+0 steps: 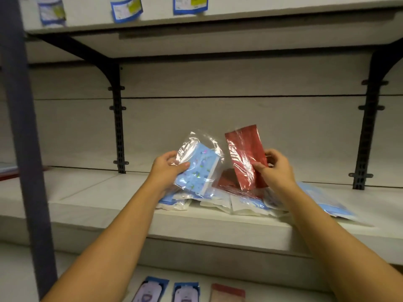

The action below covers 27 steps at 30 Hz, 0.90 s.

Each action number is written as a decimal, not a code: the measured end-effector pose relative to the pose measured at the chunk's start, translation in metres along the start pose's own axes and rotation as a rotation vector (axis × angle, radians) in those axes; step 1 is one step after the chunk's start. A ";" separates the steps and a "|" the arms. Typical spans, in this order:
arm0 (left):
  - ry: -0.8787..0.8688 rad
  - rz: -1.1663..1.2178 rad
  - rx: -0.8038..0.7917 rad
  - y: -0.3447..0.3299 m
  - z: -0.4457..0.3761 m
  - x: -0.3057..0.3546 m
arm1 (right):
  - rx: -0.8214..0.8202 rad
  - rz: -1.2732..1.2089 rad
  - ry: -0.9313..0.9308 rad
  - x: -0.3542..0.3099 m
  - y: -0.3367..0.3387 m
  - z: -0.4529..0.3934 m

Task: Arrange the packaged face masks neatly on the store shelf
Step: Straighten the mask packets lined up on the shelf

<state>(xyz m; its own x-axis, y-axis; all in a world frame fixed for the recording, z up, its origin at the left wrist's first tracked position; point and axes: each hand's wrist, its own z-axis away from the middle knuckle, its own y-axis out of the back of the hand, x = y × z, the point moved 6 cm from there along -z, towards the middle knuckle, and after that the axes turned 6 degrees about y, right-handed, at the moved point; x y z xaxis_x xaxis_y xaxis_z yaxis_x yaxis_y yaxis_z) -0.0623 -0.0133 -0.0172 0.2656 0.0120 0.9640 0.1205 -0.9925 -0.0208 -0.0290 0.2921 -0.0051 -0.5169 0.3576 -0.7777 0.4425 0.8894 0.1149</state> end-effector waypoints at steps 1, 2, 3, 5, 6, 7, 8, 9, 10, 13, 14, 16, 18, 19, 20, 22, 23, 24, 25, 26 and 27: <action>0.000 0.033 0.018 0.010 0.007 0.004 | 0.003 -0.021 0.043 -0.011 -0.003 0.004; 0.001 0.056 0.046 0.021 0.015 0.007 | 0.008 -0.041 0.082 -0.021 -0.006 0.009; 0.002 0.080 0.079 0.033 0.023 0.010 | 0.012 -0.068 0.116 -0.032 -0.012 0.015; -0.025 0.128 0.146 0.061 0.044 0.018 | 0.003 -0.143 0.176 -0.056 -0.029 0.032; -0.052 0.144 0.173 0.076 0.057 0.022 | -0.001 -0.184 0.196 -0.068 -0.039 0.042; -0.075 0.158 0.193 0.092 0.072 0.027 | -0.004 -0.230 0.210 -0.080 -0.049 0.054; -0.094 0.164 0.213 0.109 0.088 0.030 | -0.009 -0.273 0.217 -0.090 -0.060 0.067; -0.113 0.160 0.242 0.127 0.102 0.030 | -0.020 -0.314 0.217 -0.098 -0.072 0.080; -0.135 0.152 0.275 0.146 0.116 0.031 | -0.037 -0.346 0.213 -0.106 -0.086 0.094; -0.181 0.141 0.363 0.206 0.151 0.032 | -0.103 -0.450 0.191 -0.121 -0.138 0.132; -0.191 0.138 0.396 0.225 0.161 0.033 | -0.138 -0.484 0.173 -0.126 -0.159 0.143; -0.226 0.133 0.460 0.265 0.179 0.038 | -0.200 -0.548 0.129 -0.137 -0.202 0.163; -0.240 0.115 0.515 0.304 0.194 0.042 | -0.239 -0.595 0.094 -0.151 -0.240 0.181; -0.238 0.100 0.537 0.324 0.201 0.044 | -0.254 -0.609 0.082 -0.158 -0.257 0.189; -0.236 0.085 0.560 0.343 0.207 0.046 | -0.272 -0.620 0.074 -0.166 -0.274 0.197; -0.237 0.073 0.607 0.382 0.220 0.048 | -0.322 -0.638 0.055 -0.183 -0.307 0.212; -0.240 0.075 0.629 0.401 0.225 0.049 | -0.345 -0.649 0.048 -0.193 -0.322 0.220; -0.239 0.072 0.652 0.420 0.230 0.049 | -0.360 -0.661 0.040 -0.202 -0.337 0.227; -0.233 0.066 0.672 0.437 0.235 0.049 | -0.370 -0.671 0.031 -0.211 -0.351 0.235; -0.229 0.055 0.691 0.455 0.240 0.049 | -0.379 -0.680 0.021 -0.220 -0.365 0.242; -0.226 0.046 0.708 0.472 0.244 0.049 | -0.388 -0.691 0.008 -0.228 -0.379 0.250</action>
<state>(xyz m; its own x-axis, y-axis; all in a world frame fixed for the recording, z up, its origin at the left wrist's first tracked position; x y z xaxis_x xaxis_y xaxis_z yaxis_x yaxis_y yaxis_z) 0.2408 -0.4516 -0.0440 0.4661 0.0729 0.8817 0.6718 -0.6777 -0.2991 0.1039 -0.1973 -0.0260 -0.5870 -0.3115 -0.7473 -0.2673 0.9458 -0.1843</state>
